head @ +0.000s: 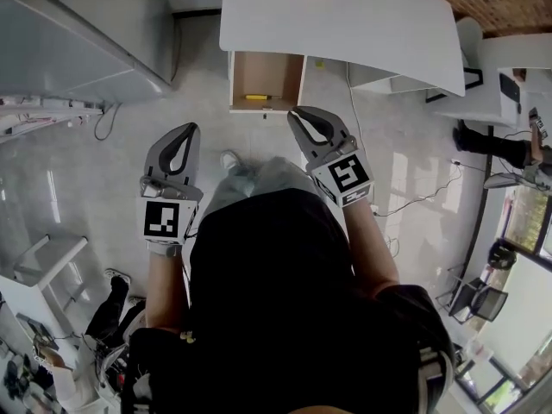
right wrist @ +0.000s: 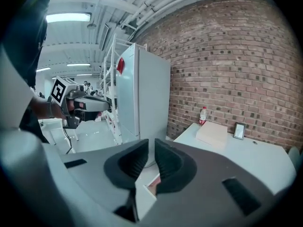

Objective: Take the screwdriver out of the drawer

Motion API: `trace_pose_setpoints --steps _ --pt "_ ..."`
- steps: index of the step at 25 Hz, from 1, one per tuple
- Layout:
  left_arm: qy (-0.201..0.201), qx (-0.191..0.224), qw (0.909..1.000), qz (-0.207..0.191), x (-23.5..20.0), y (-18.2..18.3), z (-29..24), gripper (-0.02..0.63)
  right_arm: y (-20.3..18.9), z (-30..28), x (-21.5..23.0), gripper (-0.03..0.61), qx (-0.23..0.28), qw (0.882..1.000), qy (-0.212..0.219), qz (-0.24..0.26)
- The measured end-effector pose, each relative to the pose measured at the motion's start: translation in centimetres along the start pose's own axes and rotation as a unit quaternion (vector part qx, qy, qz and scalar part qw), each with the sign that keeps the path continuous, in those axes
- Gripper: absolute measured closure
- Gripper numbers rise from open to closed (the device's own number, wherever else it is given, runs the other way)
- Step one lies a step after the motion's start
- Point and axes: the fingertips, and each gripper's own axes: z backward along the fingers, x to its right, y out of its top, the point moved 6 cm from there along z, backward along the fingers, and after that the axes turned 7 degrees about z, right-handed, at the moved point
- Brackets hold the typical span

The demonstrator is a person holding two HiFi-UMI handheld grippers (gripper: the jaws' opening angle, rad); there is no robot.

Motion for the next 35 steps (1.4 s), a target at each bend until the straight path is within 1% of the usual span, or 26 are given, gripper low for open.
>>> trace_pose_setpoints --steps 1,4,7,9,11,14,16,20,22,26,31,35 --pt "0.002 0.0 1.0 0.005 -0.3 -0.1 0.0 0.609 -0.1 -0.6 0.1 0.52 -0.006 1.0 0.006 -0.001" --pt "0.013 -0.002 0.9998 0.018 -1.1 -0.5 -0.4 0.609 -0.6 -2.5 0.5 0.506 -0.022 0.999 0.025 0.0" --pt "0.035 -0.013 0.9989 0.028 -1.9 -1.4 -0.9 0.609 -1.5 -4.8 1.2 0.493 -0.038 0.998 0.056 0.004" --pt "0.051 -0.02 0.9977 0.04 -2.3 -1.9 -1.5 0.609 -2.5 -6.3 2.1 0.488 -0.049 0.996 0.076 0.007" --pt "0.068 -0.027 0.9954 0.062 -2.4 -2.4 -2.1 0.609 -3.8 -7.8 3.0 0.488 -0.06 0.994 0.096 0.008" --pt "0.093 -0.038 0.9912 0.087 -2.8 -3.3 -2.8 0.609 -6.0 -10.4 4.0 0.499 -0.078 0.988 0.131 0.015" --pt "0.112 -0.051 0.9878 0.096 -3.3 -3.9 -3.4 0.609 -7.3 -12.5 4.6 0.497 -0.093 0.983 0.155 0.027" --pt "0.146 -0.071 0.9764 0.142 -4.2 -5.1 -4.3 0.609 -10.1 -16.4 5.8 0.497 -0.129 0.971 0.199 0.041" --pt "0.161 -0.08 0.9712 0.156 -4.7 -5.9 -4.6 0.609 -11.7 -18.3 6.0 0.497 -0.144 0.965 0.215 0.045" --pt "0.185 -0.096 0.9634 0.168 -5.7 -7.7 -4.9 0.609 -15.2 -22.4 6.1 0.496 -0.176 0.953 0.238 0.058" --pt "0.221 -0.117 0.9486 0.195 -4.9 -9.8 -4.6 0.609 -20.5 -25.7 6.1 0.494 -0.225 0.933 0.272 0.074" --pt "0.236 -0.129 0.9418 0.202 -4.8 -12.0 -4.5 0.609 -24.9 -28.7 6.0 0.495 -0.257 0.92 0.285 0.081"
